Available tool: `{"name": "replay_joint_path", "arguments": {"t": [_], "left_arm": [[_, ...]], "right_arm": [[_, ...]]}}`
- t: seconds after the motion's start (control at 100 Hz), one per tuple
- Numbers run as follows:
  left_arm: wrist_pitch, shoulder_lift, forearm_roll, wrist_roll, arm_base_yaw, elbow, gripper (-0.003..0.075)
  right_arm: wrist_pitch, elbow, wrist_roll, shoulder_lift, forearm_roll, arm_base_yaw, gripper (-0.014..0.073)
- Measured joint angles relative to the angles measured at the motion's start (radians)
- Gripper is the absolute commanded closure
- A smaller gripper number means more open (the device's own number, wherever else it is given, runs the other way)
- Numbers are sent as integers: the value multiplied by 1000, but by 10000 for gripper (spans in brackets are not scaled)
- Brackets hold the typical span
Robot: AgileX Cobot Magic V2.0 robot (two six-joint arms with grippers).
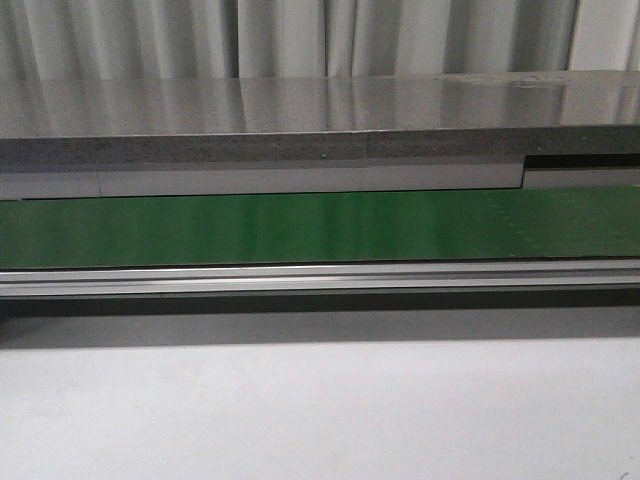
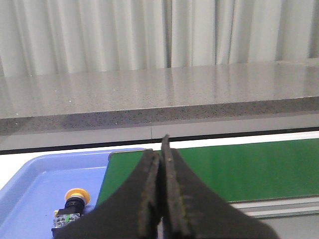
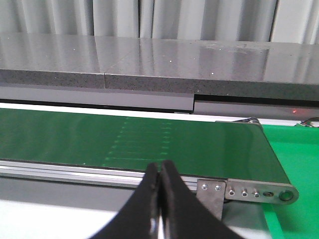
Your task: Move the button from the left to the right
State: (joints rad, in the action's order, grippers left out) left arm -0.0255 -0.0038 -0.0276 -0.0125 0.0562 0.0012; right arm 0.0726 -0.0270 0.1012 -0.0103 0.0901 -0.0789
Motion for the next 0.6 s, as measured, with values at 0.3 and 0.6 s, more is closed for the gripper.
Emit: {"name": "replay_joint_path", "arguments": {"t": [0.3, 0.6], "left_arm": [[0, 0, 0, 0, 0, 0, 740], [45, 0, 0, 0, 0, 0, 740]], "right_arm": [[0, 0, 0, 0, 0, 0, 661], [0, 0, 0, 0, 0, 0, 661]]}}
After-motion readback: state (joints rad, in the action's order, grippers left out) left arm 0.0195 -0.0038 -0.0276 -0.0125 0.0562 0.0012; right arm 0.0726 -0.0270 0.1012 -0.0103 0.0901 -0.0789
